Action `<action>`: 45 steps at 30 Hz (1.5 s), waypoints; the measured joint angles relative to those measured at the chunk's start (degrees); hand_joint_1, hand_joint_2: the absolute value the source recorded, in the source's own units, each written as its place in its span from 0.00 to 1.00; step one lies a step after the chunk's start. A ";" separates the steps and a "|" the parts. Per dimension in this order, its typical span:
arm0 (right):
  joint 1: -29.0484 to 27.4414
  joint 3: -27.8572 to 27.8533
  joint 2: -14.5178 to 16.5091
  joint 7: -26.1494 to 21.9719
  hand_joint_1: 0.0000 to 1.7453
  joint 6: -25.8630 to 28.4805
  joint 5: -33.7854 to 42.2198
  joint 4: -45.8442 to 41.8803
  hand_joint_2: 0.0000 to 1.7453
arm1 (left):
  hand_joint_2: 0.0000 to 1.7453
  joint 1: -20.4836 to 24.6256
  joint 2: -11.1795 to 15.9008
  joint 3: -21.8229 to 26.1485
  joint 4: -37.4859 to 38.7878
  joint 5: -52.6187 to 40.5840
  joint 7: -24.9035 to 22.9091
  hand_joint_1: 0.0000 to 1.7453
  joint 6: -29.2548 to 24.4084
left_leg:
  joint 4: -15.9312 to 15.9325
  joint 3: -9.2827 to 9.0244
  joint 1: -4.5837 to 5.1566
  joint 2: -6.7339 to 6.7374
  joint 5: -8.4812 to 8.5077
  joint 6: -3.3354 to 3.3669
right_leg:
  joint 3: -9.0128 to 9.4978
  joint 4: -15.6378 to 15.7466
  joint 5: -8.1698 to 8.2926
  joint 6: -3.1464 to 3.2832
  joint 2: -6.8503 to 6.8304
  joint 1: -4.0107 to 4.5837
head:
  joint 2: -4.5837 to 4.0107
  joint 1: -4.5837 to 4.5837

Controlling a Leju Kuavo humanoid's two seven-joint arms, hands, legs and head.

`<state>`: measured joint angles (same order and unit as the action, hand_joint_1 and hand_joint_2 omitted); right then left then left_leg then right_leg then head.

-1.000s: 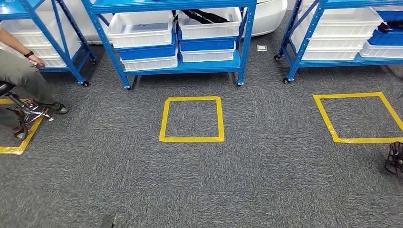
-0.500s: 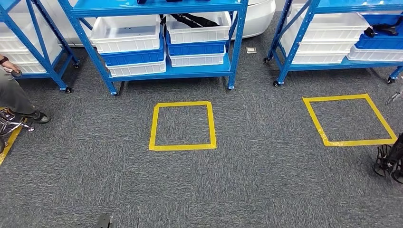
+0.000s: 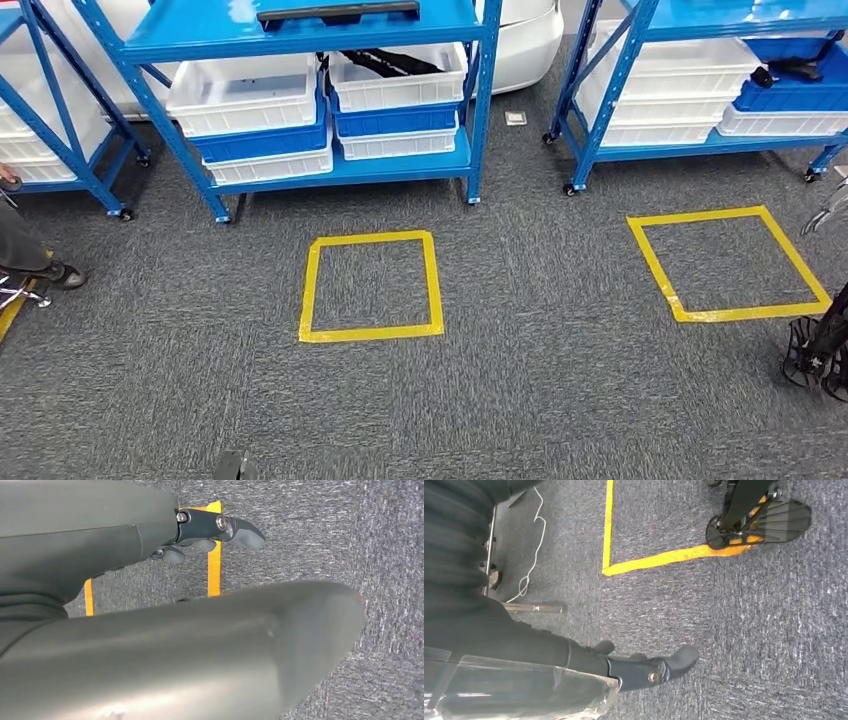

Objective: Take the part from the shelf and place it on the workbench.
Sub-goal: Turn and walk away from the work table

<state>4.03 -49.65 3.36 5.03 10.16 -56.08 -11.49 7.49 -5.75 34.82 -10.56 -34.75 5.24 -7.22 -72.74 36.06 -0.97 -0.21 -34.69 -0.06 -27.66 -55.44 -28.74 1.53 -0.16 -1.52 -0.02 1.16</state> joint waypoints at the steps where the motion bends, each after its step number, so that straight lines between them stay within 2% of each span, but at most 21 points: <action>1: -0.13 -0.01 0.02 0.00 0.00 0.00 0.00 0.01 1.00 | 0.00 -0.11 0.02 0.01 0.00 0.00 -0.01 0.00 -0.01 | -1.25 1.65 -0.09 0.00 -0.51 -0.06 | 0.43 0.00 -0.50 -0.11 0.05 -0.02 | 0.00 0.02; 3: -0.42 -0.01 0.09 0.00 0.00 0.00 0.00 0.01 1.00 | 0.00 -0.30 0.03 0.05 0.00 0.00 -0.03 0.00 -0.01 | 2.18 2.19 -0.22 0.03 2.10 0.02 | 1.70 0.02 -1.66 -0.44 0.12 -0.13 | 0.00 0.02; 6: -0.44 -0.01 0.19 0.00 0.00 0.00 0.00 0.01 1.00 | 0.00 -0.38 0.05 0.13 0.01 0.00 -0.04 0.00 -0.01 | 12.23 -0.37 0.03 0.55 9.51 0.38 | 3.51 0.23 -3.22 -1.43 0.17 -0.16 | 0.00 0.10; 9: -0.25 -0.01 0.13 0.00 0.00 0.00 0.00 -0.02 1.00 | 0.00 -0.34 0.03 0.17 0.01 0.00 -0.03 0.00 0.00 | 13.85 -1.60 0.79 0.66 9.53 1.59 | 5.41 0.65 -3.50 -3.18 0.18 0.27 | 0.00 0.13; 11: 0.00 -0.01 0.10 0.00 0.00 0.00 0.00 -0.03 1.00 | 0.00 -0.27 0.02 0.19 -0.01 0.01 0.02 0.00 -0.01 | 14.51 -3.23 0.86 0.38 9.14 2.70 | 4.81 -2.02 -3.03 -3.92 0.13 0.40 | -0.02 0.03; 13: 0.25 -0.01 0.11 -0.02 0.00 0.00 0.00 -0.03 1.00 | 0.00 -0.16 0.03 0.20 -0.03 0.01 0.05 0.00 -0.01 | 14.99 -4.77 0.90 0.26 8.56 3.60 | -0.07 -9.43 -3.45 -3.57 0.15 0.40 | -0.02 -0.13; 15: 0.18 -0.02 0.14 -0.04 0.00 0.00 0.00 -0.02 1.00 | 0.00 -0.09 0.05 0.20 -0.03 0.00 0.05 0.00 -0.02 | 15.28 -6.09 1.12 -0.03 7.46 4.09 | -6.75 -17.19 -6.37 -2.75 0.17 0.50 | 0.00 -0.33; 17: -0.19 -0.03 0.10 -0.02 0.00 0.00 0.00 -0.01 1.00 | 0.00 -0.23 0.03 0.21 -0.03 0.00 0.03 0.00 -0.02 | 15.54 -7.75 1.44 -0.51 6.18 4.22 | -10.98 -18.88 -9.32 -2.38 0.18 0.79 | 0.00 -0.45; 18: -0.37 -0.03 0.07 -0.01 0.00 0.00 0.00 -0.01 1.00 | 0.00 -0.33 0.00 0.21 -0.02 0.00 0.03 0.00 -0.01 | 15.62 -8.71 1.68 -0.72 5.48 4.23 | -11.75 -16.93 -9.17 -2.40 0.18 1.10 | 0.00 -0.46; 22: -0.70 -0.09 -0.30 0.01 0.00 0.00 0.00 -0.01 1.00 | 0.00 -0.40 -0.34 0.22 0.07 0.01 0.02 0.00 -0.01 | 15.96 -12.05 2.55 -1.09 1.87 4.10 | -11.54 -4.55 1.25 -2.11 0.34 2.88 | 0.00 -0.32; 25: -0.74 -0.10 -0.19 0.06 0.00 0.01 0.00 -0.03 1.00 | 0.00 -0.27 -0.26 0.24 0.01 0.01 0.00 0.00 -0.02 | 14.54 -13.82 2.85 -1.05 1.78 3.53 | -8.65 -2.28 3.06 -0.75 0.61 2.15 | 0.00 -0.34; 27: -0.75 -0.11 -0.03 0.07 0.00 0.02 0.01 -0.04 1.00 | 0.00 -0.21 -0.16 0.24 -0.02 0.00 0.03 0.00 -0.02 | 9.11 -12.05 2.75 -0.74 3.05 3.06 | -5.94 -1.05 4.53 0.03 0.42 0.95 | 0.00 -0.23; 29: -0.59 -0.12 -0.02 0.06 0.00 0.02 0.01 -0.04 1.00 | 0.00 -0.17 -0.18 0.23 -0.02 0.00 0.04 0.00 -0.02 | 1.85 -7.10 1.95 -0.42 1.67 1.98 | -3.88 -0.44 4.22 0.23 0.30 0.38 | 0.00 0.03; 31: -0.38 -0.12 0.08 0.06 0.00 0.02 0.02 -0.03 1.00 | 0.00 -0.26 -0.12 0.23 -0.02 0.01 0.02 0.00 -0.02 | -1.82 -1.81 0.89 -0.27 -3.74 0.71 | -1.93 0.00 2.78 -0.11 0.68 -0.15 | 0.00 0.10; 33: -0.48 -0.12 0.15 0.07 0.00 0.02 0.02 -0.02 1.00 | 0.00 -0.39 -0.05 0.24 -0.02 0.01 0.01 0.00 -0.02 | -0.18 1.39 -0.04 -0.10 -7.97 -0.29 | 0.25 0.22 1.05 -0.84 1.09 -0.78 | 0.00 0.12; 34: -0.59 -0.13 0.19 0.07 0.00 0.02 0.02 -0.01 1.00 | 0.00 -0.47 -0.01 0.24 -0.02 0.00 0.01 0.00 -0.02 | 2.09 2.33 -0.46 0.03 -7.09 -0.78 | 1.37 0.24 0.07 -1.25 1.20 -1.07 | 0.00 0.14; 36: -0.84 -0.14 0.22 0.07 0.00 0.02 0.02 0.01 1.00 | 0.00 -0.86 0.07 0.24 0.10 0.00 0.01 0.00 -0.02 | 8.30 3.47 -1.14 0.48 2.27 -1.46 | 3.00 0.08 -1.85 -2.09 1.33 -1.28 | 0.00 0.35; 38: -0.78 -0.16 0.20 0.07 0.00 0.02 0.02 0.03 1.00 | 0.00 -1.08 0.11 0.24 0.23 0.01 -0.06 0.00 -0.01 | 12.06 3.73 -1.17 0.99 10.33 -1.12 | 4.61 0.12 -3.62 -3.23 1.43 -0.99 | 0.00 0.45; 41: -0.38 -0.19 0.10 0.07 0.00 0.02 0.00 0.00 1.00 | 0.00 -0.67 0.05 0.26 0.16 0.02 -0.04 0.00 -0.01 | 12.71 1.89 -0.75 0.81 11.65 0.89 | 6.54 -1.18 -4.00 -4.87 1.20 -0.37 | 0.00 0.20; 43: -0.03 -0.19 0.11 0.04 0.00 0.02 0.00 -0.01 1.00 | 0.00 -0.35 0.05 0.26 0.10 0.00 0.03 0.00 -0.02 | 12.81 0.41 -0.44 0.64 11.56 2.05 | 3.49 -6.81 -4.34 -4.65 0.81 -0.28 | 0.00 -0.14; 45: 0.19 -0.19 0.17 0.00 0.00 0.02 0.00 0.01 1.00 | 0.00 -0.19 0.09 0.26 0.08 0.01 0.05 0.00 -0.04 | 12.80 -0.31 0.01 0.41 10.59 2.73 | -2.10 -14.31 -6.68 -4.09 0.66 -0.25 | 0.00 -0.42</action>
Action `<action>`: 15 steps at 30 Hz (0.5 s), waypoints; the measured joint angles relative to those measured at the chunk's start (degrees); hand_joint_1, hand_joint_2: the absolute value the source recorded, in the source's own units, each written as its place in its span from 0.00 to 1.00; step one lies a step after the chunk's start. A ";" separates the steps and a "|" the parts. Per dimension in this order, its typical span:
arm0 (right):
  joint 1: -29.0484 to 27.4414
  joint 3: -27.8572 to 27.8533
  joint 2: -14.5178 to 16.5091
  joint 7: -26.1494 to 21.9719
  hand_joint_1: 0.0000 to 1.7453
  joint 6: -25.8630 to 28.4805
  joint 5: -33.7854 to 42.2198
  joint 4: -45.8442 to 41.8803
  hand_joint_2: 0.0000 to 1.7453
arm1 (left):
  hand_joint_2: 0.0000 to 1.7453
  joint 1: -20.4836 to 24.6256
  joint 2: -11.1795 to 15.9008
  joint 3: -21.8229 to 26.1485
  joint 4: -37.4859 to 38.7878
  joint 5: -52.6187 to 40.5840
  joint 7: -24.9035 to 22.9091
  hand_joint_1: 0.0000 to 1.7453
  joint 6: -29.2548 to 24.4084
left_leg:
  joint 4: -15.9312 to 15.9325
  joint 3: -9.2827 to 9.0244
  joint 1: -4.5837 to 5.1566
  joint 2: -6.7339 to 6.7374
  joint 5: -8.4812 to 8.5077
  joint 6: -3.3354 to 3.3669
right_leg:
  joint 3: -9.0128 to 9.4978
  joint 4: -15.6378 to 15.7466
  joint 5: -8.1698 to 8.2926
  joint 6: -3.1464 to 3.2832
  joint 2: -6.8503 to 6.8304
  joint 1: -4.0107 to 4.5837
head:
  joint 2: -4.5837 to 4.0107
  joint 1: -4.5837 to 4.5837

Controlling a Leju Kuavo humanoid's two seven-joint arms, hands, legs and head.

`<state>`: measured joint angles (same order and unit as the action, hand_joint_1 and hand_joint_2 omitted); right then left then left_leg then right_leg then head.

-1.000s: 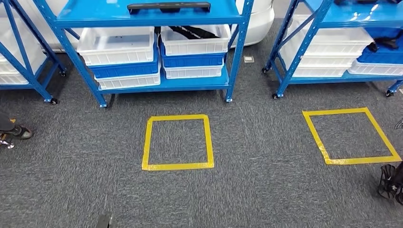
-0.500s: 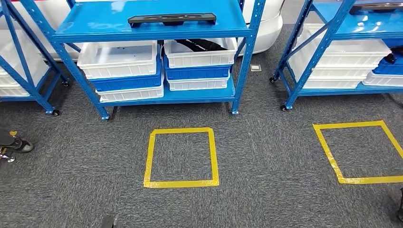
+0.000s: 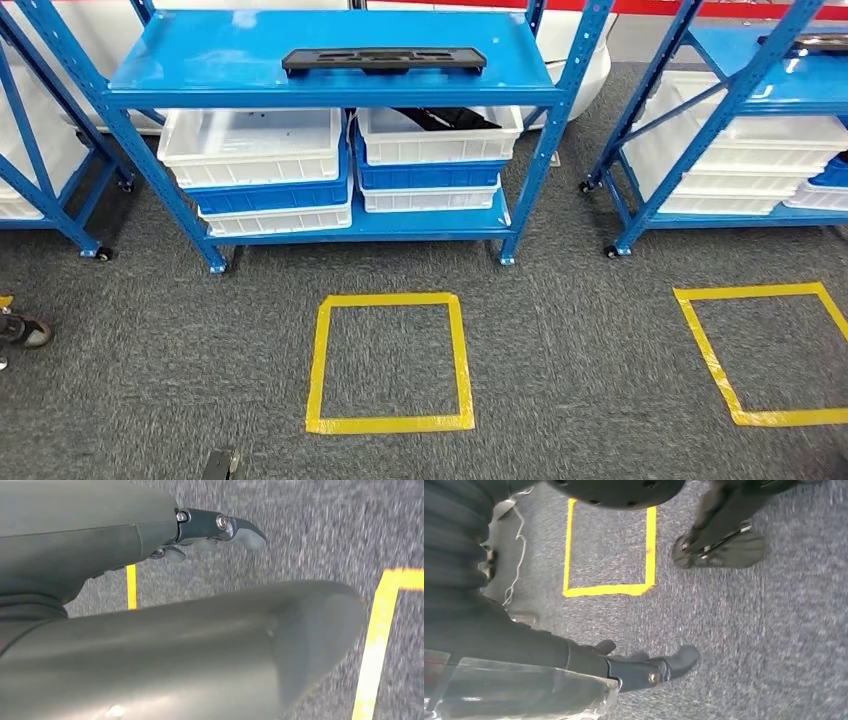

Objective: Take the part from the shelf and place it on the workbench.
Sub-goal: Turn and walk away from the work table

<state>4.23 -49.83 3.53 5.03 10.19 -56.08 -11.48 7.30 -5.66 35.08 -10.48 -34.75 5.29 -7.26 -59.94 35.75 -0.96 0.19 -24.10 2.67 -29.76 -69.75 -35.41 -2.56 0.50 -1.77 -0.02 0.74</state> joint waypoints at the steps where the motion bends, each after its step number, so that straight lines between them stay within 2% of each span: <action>1: -0.01 0.00 0.01 -0.02 0.00 0.00 0.00 0.00 1.00 | 0.00 0.04 0.00 0.00 -0.01 0.00 -0.01 0.00 0.00 | 0.00 -0.49 0.26 -0.21 -0.60 0.24 | -2.56 -2.18 -1.85 0.17 -0.01 0.14 | 0.00 -0.08; 2: -0.14 0.00 0.01 -0.01 0.00 0.00 0.01 0.01 1.00 | 0.00 0.03 0.00 0.00 -0.01 0.00 -0.01 0.00 0.00 | 0.01 -1.15 0.55 -0.46 -1.23 0.42 | -4.25 -2.57 -3.41 0.31 -0.02 0.39 | 0.00 -0.11; 3: -0.32 -0.01 -0.02 -0.01 0.00 0.00 0.01 0.01 1.00 | 0.00 -0.01 -0.01 0.00 -0.01 0.00 -0.02 0.00 0.01 | 0.02 -1.94 0.89 -0.69 -1.88 0.55 | -5.18 -1.29 -3.90 0.44 -0.02 0.77 | 0.00 -0.15; 4: -0.43 -0.01 -0.06 0.00 0.00 0.00 0.01 0.01 1.00 | 0.00 -0.05 -0.05 0.00 0.00 0.00 -0.02 0.00 0.02 | 0.04 -2.77 1.27 -0.85 -2.53 0.66 | -5.45 1.54 -2.81 0.43 -0.02 1.26 | 0.00 -0.21; 6: -0.57 -0.04 -0.23 -0.01 0.00 0.00 0.02 0.02 1.00 | 0.00 -0.15 -0.25 0.00 0.06 0.00 -0.02 0.00 0.04 | 0.14 -3.89 1.83 -1.06 -3.65 0.80 | -5.04 7.95 3.17 1.01 -0.06 2.37 | 0.00 0.06; 7: -0.57 -0.05 -0.32 -0.01 0.00 0.00 0.02 0.04 1.00 | 0.00 -0.12 -0.35 0.00 0.08 0.01 -0.02 0.00 0.04 | 0.18 -4.24 2.00 -1.15 -4.06 0.75 | -4.77 10.19 6.07 1.46 -0.09 2.74 | 0.00 0.19; 8: -0.57 -0.06 -0.37 0.00 0.00 0.00 0.01 0.05 1.00 | 0.00 -0.09 -0.41 0.01 0.09 0.01 -0.03 0.00 0.04 | 0.25 -4.45 2.07 -1.26 -4.31 0.65 | -4.43 11.33 8.21 2.07 -0.10 2.94 | 0.00 0.31; 10: -0.48 -0.07 -0.37 0.04 0.00 0.00 0.01 0.07 1.00 | 0.00 -0.06 -0.40 0.02 0.08 0.01 -0.06 0.00 0.02 | 0.06 -4.86 2.18 -1.37 -4.19 0.30 | -3.65 12.49 9.52 2.88 -0.07 2.50 | 0.00 0.28; 12: -0.48 -0.07 -0.29 0.07 0.00 0.00 0.01 0.05 1.00 | 0.00 -0.10 -0.30 0.02 0.06 -0.01 -0.08 0.00 0.01 | -2.16 -4.08 2.09 -1.26 -3.96 -0.13 | -2.06 13.73 9.83 3.33 -0.07 1.61 | 0.00 0.32; 14: -0.38 -0.08 -0.19 0.07 0.00 0.00 0.00 0.05 1.00 | 0.00 -0.03 -0.23 0.01 0.05 -0.01 -0.07 0.00 0.01 | -7.70 -1.06 1.63 -1.11 -5.07 -0.85 | -0.59 14.47 9.64 3.78 -0.11 1.06 | 0.00 0.39; 15: -0.30 -0.09 -0.16 0.07 0.00 0.00 0.01 0.05 1.00 | 0.00 -0.02 -0.22 0.01 0.05 -0.01 -0.07 0.00 0.02 | -10.99 1.01 1.24 -1.07 -6.51 -1.36 | -0.24 14.53 9.42 4.05 -0.10 0.96 | 0.00 0.43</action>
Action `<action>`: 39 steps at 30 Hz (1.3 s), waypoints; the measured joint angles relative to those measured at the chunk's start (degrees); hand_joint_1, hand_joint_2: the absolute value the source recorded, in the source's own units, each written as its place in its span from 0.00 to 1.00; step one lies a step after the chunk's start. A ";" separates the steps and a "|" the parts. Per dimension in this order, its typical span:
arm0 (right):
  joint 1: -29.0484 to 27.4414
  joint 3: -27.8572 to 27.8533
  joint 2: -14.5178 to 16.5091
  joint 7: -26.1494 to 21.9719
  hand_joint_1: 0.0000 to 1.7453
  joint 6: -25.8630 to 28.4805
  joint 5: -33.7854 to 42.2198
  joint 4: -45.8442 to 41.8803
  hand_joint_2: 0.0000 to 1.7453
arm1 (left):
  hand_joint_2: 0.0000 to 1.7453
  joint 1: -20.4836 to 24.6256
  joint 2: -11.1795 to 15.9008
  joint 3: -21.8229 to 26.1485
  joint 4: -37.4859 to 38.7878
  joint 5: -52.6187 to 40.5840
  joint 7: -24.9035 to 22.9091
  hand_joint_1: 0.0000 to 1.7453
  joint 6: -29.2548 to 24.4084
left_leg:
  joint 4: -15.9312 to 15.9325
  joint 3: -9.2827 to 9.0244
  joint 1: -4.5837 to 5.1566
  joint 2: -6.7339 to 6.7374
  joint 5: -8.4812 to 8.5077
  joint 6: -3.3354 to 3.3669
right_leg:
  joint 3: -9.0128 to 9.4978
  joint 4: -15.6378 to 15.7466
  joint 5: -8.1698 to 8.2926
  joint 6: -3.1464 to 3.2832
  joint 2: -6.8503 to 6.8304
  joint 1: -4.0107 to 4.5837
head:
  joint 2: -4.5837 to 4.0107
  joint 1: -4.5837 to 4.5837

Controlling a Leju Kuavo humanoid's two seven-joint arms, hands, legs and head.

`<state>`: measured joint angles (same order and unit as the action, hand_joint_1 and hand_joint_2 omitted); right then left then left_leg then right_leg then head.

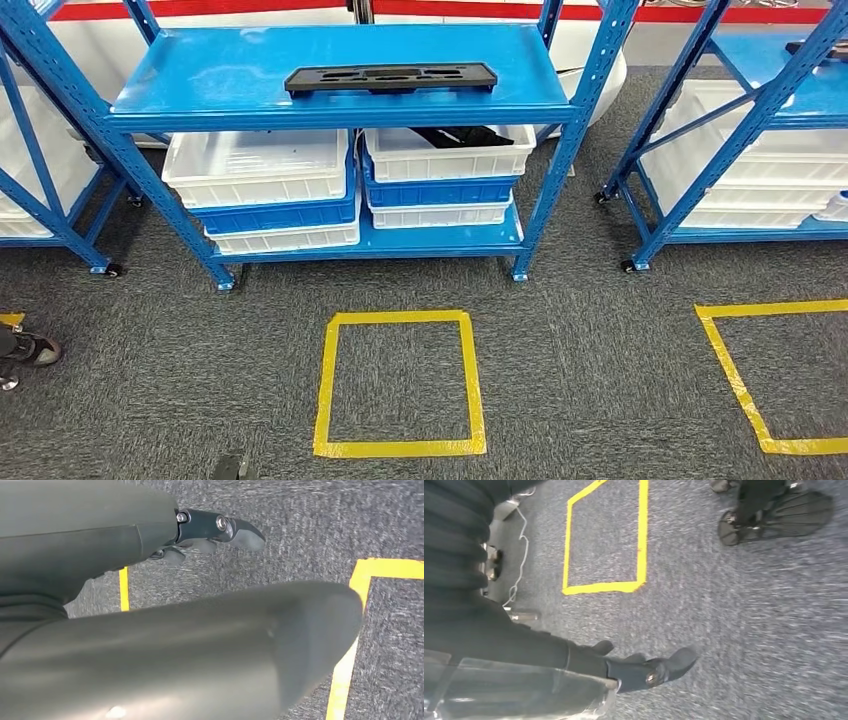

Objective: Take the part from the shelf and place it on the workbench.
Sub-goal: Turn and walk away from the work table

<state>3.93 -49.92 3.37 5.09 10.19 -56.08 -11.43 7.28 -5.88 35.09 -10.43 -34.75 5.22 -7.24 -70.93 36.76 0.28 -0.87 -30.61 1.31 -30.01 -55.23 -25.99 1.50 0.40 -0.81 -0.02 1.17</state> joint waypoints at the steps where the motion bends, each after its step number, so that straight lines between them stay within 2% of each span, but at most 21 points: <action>1: 0.06 0.00 0.04 0.00 0.00 0.00 0.01 0.00 1.00 | 0.00 -0.01 0.03 0.00 0.00 0.01 -0.01 0.00 0.00 | -2.67 2.02 -0.50 0.05 -1.62 -0.65 | 0.30 0.00 -0.27 0.12 0.08 -0.12 | 0.00 -0.01; 2: 0.07 0.00 0.09 0.00 0.00 0.00 0.01 0.00 1.00 | 0.00 -0.03 0.06 0.01 0.00 0.01 -0.01 0.00 -0.01 | -3.96 3.46 -1.01 0.15 -2.70 -1.27 | 0.63 -0.01 -0.57 0.08 0.20 -0.28 | 0.00 0.00; 3: 0.03 0.00 0.14 0.00 0.00 0.00 0.02 0.00 1.00 | 0.00 -0.05 0.13 0.01 0.00 0.01 -0.02 0.00 -0.01 | -3.41 3.98 -1.53 0.31 -2.47 -1.85 | 1.01 -0.02 -0.90 -0.15 0.33 -0.50 | 0.00 0.01; 4: -0.04 0.00 0.19 0.00 0.00 0.00 0.02 0.00 1.00 | 0.00 -0.05 0.20 0.02 0.00 0.01 -0.02 0.00 -0.02 | -1.10 3.55 -2.02 0.47 -0.81 -2.35 | 1.44 -0.06 -1.27 -0.52 0.46 -0.77 | 0.00 0.02; 6: -0.15 0.00 0.26 0.00 0.00 0.00 0.02 0.00 1.00 | 0.00 -0.04 0.31 0.02 0.00 0.01 -0.02 0.00 -0.01 | 6.39 0.89 -2.87 0.59 4.24 -3.25 | 2.17 -0.40 -2.10 -1.48 0.65 -1.10 | 0.00 0.09; 7: -0.11 0.00 0.27 0.00 0.00 0.00 0.02 0.00 1.00 | 0.00 0.01 0.33 0.01 -0.01 0.00 -0.02 0.00 0.00 | 9.03 -0.09 -3.01 0.53 5.15 -3.28 | 2.21 -0.60 -2.51 -2.02 0.75 -1.08 | 0.01 0.19; 9: 0.04 0.00 0.17 0.00 0.00 0.00 0.02 0.00 1.00 | 0.00 0.04 0.28 0.01 -0.01 0.00 -0.03 0.00 0.02 | 11.02 -0.89 -2.94 0.39 5.54 -2.80 | 1.87 -0.97 -3.11 -2.93 0.86 -0.67 | 0.01 0.37; 10: 0.08 -0.01 0.15 0.00 0.00 0.00 0.02 0.00 1.00 | 0.00 0.05 0.27 0.01 -0.02 0.00 -0.03 0.00 0.02 | 11.07 -0.93 -2.85 0.37 5.83 -2.51 | 1.64 -1.00 -3.17 -3.17 0.88 -0.51 | 0.01 0.38; 12: 0.02 -0.02 0.07 0.01 0.00 -0.01 0.02 0.00 1.00 | 0.00 0.05 0.23 0.02 -0.02 -0.05 -0.07 0.00 0.02 | 11.23 -0.88 -2.60 0.22 7.01 -2.52 | 1.75 -0.86 -3.05 -3.25 0.82 -0.30 | 0.01 0.24; 18: 0.02 -0.25 0.38 0.30 0.00 -0.13 0.39 0.00 1.00 | 0.00 0.44 0.22 -0.12 -0.02 -1.30 -1.32 0.00 0.05 | 11.18 -0.99 -1.39 -0.09 6.08 -0.90 | 2.00 0.56 -3.23 -4.12 0.55 -0.73 | 0.00 0.13; 22: -0.04 -0.34 0.64 0.38 0.00 -0.13 0.57 0.00 1.00 | 0.00 0.74 0.20 -0.14 -0.03 -1.71 -1.55 0.00 0.07 | 11.15 -1.04 -0.78 -0.07 5.74 0.02 | 2.17 1.03 -3.21 -5.25 0.56 -1.25 | 0.00 0.18; 25: -0.04 -0.52 0.83 0.43 0.00 -0.13 0.63 0.01 1.00 | 0.00 0.87 0.20 -0.14 -0.05 -1.78 -1.66 0.00 0.08 | 11.51 -1.32 -0.82 -0.02 5.62 0.90 | 2.81 0.60 -2.90 -6.18 0.50 -1.43 | 0.01 0.18; 27: 0.05 -0.67 0.85 0.44 0.00 -0.13 0.66 0.00 1.00 | 0.00 0.92 0.17 -0.15 -0.06 -1.79 -1.75 0.00 0.09 | 11.90 -2.03 -1.09 0.02 5.37 1.59 | 1.73 -2.15 -4.06 -5.96 0.29 -1.47 | 0.01 -0.01; 30: 0.17 -0.80 0.88 0.44 0.00 -0.13 0.67 0.00 1.00 | 0.00 0.95 0.16 -0.16 -0.07 -1.79 -1.84 0.00 0.10 | 12.06 -2.70 -1.15 0.17 4.74 1.98 | -5.02 -13.71 -8.29 -4.97 0.08 -1.42 | 0.00 -0.38; 31: 0.08 -0.81 0.89 0.46 0.00 -0.13 0.67 0.00 1.00 | 0.00 0.94 0.13 -0.16 -0.07 -1.79 -1.89 0.00 0.11 | 12.05 -2.97 -1.12 0.20 4.52 1.92 | -7.16 -16.74 -9.07 -4.95 0.08 -1.33 | 0.00 -0.39; 32: -0.05 -0.83 0.87 0.49 0.00 -0.13 0.66 0.00 1.00 | 0.00 0.93 0.11 -0.16 -0.07 -1.79 -1.95 0.00 0.12 | 12.04 -3.34 -1.08 0.20 4.27 1.78 | -8.33 -17.80 -8.93 -5.13 0.08 -1.22 | 0.00 -0.40; 33: -0.17 -0.84 0.85 0.51 0.00 -0.13 0.63 0.00 1.00 | 0.00 0.92 0.09 -0.16 -0.07 -1.79 -1.99 0.00 0.12 | 12.04 -3.84 -1.09 0.15 3.97 1.56 | -8.07 -16.04 -7.55 -5.61 0.06 -1.15 | 0.00 -0.41; 35: -0.28 -0.85 0.79 0.53 0.00 -0.14 0.57 0.01 1.00 | 0.00 0.91 0.05 -0.15 -0.07 -1.79 -2.02 0.00 0.11 | 12.06 -4.99 -1.22 0.10 3.24 0.91 | -5.31 -8.17 -3.01 -6.23 -0.21 -1.14 | 0.00 -0.46; 36: -0.27 -0.86 0.79 0.54 0.00 -0.14 0.55 0.01 1.00 | 0.00 0.93 0.05 -0.15 -0.07 -1.79 -2.03 0.00 0.11 | 12.09 -5.50 -1.25 0.13 2.89 0.51 | -4.13 -4.60 -1.62 -5.92 -0.46 -0.94 | 0.00 -0.51; 37: -0.21 -0.86 0.80 0.54 0.00 -0.15 0.54 0.01 1.00 | 0.00 0.96 0.04 -0.14 -0.07 -1.79 -2.03 0.00 0.11 | 12.24 -5.78 -1.25 0.19 2.59 0.04 | -3.49 -2.58 -1.04 -5.19 -0.69 -0.64 | 0.00 -0.53; 39: -0.19 -0.87 0.84 0.58 0.00 -0.15 0.54 0.01 1.00 | 0.00 0.96 0.03 -0.14 -0.08 -1.80 -2.05 0.00 0.09 | 12.23 -6.30 -1.18 0.29 2.37 -0.89 | -3.34 -1.76 -1.39 -3.33 -0.85 -0.16 | 0.00 -0.52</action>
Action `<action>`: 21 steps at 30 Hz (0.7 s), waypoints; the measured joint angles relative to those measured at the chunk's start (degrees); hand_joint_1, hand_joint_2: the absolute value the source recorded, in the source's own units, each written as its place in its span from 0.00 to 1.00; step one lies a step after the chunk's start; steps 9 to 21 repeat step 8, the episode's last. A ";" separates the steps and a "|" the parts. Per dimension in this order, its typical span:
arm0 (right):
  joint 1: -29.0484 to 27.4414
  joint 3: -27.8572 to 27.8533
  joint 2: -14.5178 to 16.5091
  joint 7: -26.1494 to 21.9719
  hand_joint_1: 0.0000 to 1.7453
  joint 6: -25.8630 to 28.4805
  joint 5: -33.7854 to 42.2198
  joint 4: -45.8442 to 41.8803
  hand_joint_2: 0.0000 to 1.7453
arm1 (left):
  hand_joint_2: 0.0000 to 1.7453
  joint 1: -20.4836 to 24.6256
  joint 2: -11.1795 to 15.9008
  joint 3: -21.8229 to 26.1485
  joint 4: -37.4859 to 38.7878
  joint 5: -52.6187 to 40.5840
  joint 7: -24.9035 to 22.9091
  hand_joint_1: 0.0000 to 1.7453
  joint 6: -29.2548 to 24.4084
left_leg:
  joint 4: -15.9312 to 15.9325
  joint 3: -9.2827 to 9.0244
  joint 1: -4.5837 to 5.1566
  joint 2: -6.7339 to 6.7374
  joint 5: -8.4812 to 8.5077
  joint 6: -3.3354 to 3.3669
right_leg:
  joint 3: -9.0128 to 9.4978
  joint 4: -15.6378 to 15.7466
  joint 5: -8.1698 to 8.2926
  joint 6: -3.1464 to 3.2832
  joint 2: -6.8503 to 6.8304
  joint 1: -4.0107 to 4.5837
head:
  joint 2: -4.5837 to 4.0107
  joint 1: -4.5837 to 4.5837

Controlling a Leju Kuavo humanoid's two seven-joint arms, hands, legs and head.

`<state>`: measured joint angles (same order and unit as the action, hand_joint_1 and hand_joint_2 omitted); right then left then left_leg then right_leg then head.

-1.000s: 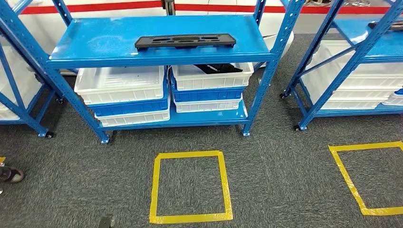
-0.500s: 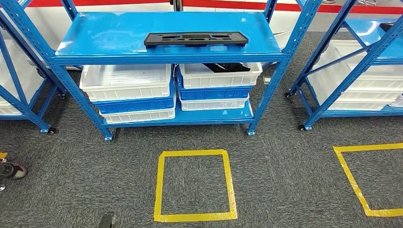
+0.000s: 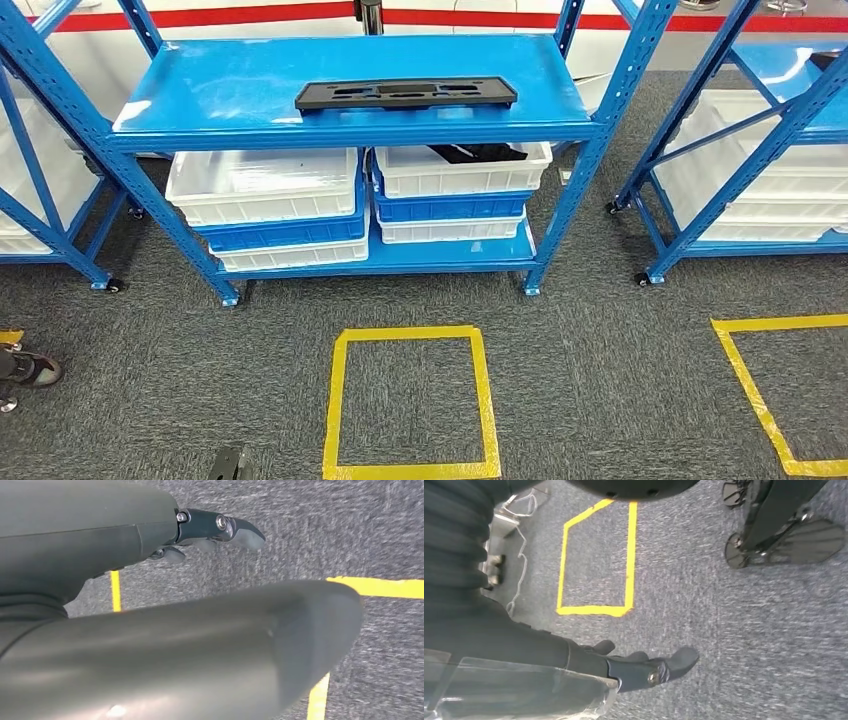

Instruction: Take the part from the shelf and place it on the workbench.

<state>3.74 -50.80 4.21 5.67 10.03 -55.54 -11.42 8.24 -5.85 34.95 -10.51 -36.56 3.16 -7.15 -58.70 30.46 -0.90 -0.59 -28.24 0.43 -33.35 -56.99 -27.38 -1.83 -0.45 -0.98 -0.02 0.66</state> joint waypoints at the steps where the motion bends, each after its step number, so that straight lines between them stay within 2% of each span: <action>1: -0.06 -0.01 0.01 0.04 0.00 0.00 -0.01 -0.01 1.00 | 0.00 0.01 -0.01 0.00 -0.01 -0.02 -0.01 0.00 -0.02 | -0.17 -0.16 -0.07 0.07 -0.12 -0.42 | 0.63 0.12 0.17 0.68 0.12 -0.10 | 0.01 0.08; 3: -0.24 -0.02 0.01 0.11 0.00 0.00 -0.02 -0.01 1.00 | 0.00 0.07 -0.01 0.00 -0.02 -0.05 -0.01 0.00 -0.04 | -2.66 0.54 -0.29 0.32 -0.45 -0.89 | 2.30 0.42 0.06 1.85 0.30 -0.31 | 0.01 0.18; 4: -0.23 -0.03 0.01 0.12 0.00 0.00 -0.02 -0.01 1.00 | 0.00 0.12 -0.01 0.00 -0.03 -0.05 -0.01 0.00 -0.04 | -5.39 2.00 -0.37 0.43 -0.89 -1.02 | 3.12 0.53 -0.21 2.40 0.35 -0.27 | 0.01 0.25; 6: -0.08 -0.04 0.02 0.12 0.00 0.00 -0.02 -0.01 1.00 | 0.00 0.12 -0.01 0.00 -0.03 -0.05 -0.01 0.00 -0.04 | -12.83 6.79 -0.39 0.50 -3.22 -1.20 | 4.20 0.59 -1.13 3.30 0.47 0.22 | 0.01 0.32; 7: -0.07 -0.04 0.03 0.12 0.00 0.00 -0.02 -0.01 1.00 | 0.00 0.06 -0.01 0.00 -0.03 -0.05 -0.01 0.00 -0.04 | -15.54 9.13 -0.36 0.50 -4.59 -1.22 | 4.80 0.59 -1.72 3.57 0.61 0.51 | 0.00 0.29; 8: -0.05 -0.04 0.04 0.12 0.00 0.00 -0.02 -0.01 1.00 | 0.00 0.01 -0.01 0.00 -0.03 -0.05 -0.02 0.00 -0.04 | -17.01 10.39 -0.35 0.50 -5.50 -1.24 | 5.10 0.59 -2.04 3.67 0.69 0.68 | 0.00 0.31; 21: -0.05 -0.04 0.04 0.12 0.00 0.00 -0.02 -0.01 1.00 | 0.00 0.01 -0.01 0.00 -0.03 -0.05 -0.02 0.00 -0.04 | -17.01 10.39 -0.35 0.50 -5.50 -1.24 | 5.10 0.59 -2.04 3.67 0.69 0.68 | 0.00 0.31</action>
